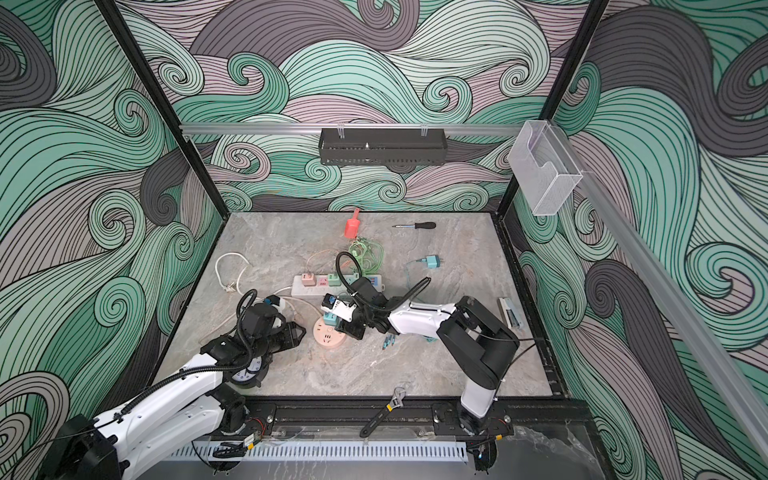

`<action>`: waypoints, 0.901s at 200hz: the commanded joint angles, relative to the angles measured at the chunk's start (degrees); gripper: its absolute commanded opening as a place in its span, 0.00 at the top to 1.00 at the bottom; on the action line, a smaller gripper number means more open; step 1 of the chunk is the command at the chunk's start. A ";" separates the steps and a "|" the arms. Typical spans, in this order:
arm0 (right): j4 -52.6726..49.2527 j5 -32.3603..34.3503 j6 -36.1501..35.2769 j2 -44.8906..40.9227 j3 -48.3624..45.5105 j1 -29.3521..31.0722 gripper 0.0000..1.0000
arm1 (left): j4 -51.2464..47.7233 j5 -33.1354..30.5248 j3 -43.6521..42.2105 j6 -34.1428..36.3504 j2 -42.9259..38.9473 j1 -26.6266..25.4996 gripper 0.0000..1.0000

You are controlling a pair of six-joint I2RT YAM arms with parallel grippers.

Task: Insert the plug
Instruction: 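Open the right gripper and lift it off the plugged-in charger, then move the right gripper over the second teal charger near the screwdriver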

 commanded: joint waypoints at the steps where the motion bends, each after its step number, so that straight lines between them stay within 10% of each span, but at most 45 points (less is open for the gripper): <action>1: -3.85 -0.14 0.60 -3.03 -0.80 -0.50 0.53 | 0.67 -0.01 2.51 1.37 0.95 0.78 0.58; 86: 0.55 2.38 9.51 -19.40 -8.90 -7.55 0.36 | -0.78 1.31 3.53 2.21 -2.10 1.24 0.45; 180: -2.62 20.65 39.32 -20.61 -6.75 -28.72 0.25 | -4.79 3.63 6.66 6.43 -5.61 1.39 0.30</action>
